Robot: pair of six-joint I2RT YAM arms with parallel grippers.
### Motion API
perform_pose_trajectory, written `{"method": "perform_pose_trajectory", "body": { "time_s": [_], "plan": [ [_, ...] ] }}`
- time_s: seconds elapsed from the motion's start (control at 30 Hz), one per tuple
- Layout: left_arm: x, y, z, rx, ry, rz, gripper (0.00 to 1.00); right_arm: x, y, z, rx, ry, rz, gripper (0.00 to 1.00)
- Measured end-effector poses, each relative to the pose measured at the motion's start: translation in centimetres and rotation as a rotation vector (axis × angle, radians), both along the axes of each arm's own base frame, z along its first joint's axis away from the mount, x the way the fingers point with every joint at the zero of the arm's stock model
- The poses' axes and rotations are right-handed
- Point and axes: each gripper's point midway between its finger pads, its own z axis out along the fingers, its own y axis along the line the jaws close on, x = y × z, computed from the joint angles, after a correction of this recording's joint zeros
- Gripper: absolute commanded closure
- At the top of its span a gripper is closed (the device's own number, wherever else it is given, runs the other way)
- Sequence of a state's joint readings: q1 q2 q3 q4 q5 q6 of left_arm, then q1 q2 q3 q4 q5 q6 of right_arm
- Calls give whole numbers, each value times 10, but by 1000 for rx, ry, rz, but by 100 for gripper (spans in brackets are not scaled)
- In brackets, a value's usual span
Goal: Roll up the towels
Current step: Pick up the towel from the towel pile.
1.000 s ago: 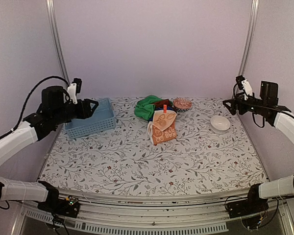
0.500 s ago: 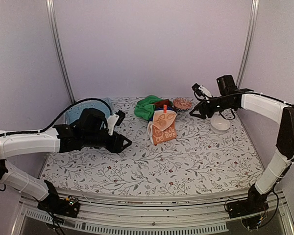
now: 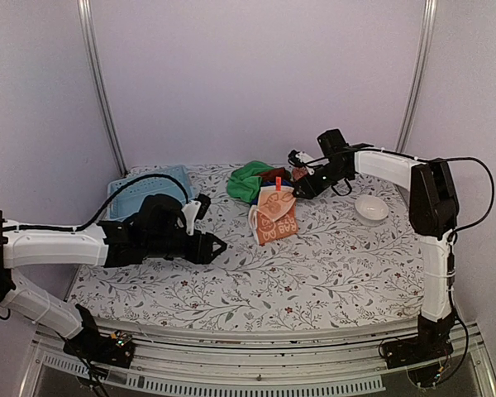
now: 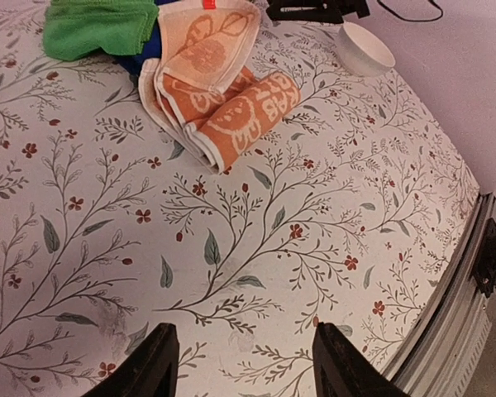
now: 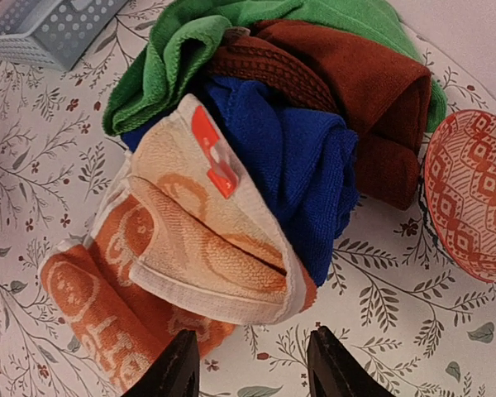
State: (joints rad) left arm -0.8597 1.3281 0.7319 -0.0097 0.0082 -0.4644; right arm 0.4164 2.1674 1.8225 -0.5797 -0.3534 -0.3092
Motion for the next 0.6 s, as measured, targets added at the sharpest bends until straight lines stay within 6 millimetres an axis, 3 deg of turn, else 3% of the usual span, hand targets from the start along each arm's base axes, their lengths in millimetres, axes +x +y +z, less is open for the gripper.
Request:
{"method": "perform_pose_trajectory", "body": {
  "time_s": [0.17,0.37,0.6],
  "plan": [
    [0,-2,2,-11,-6,0,42,16,-2,-17,-39,9,-41,62],
    [1,-1,-2,3,-5,13,42,26,2,-16,-32,2,-47,71],
    [4,0,-10,31,-2,32,42,27,5,-16,-25,12,-39,71]
  ]
}}
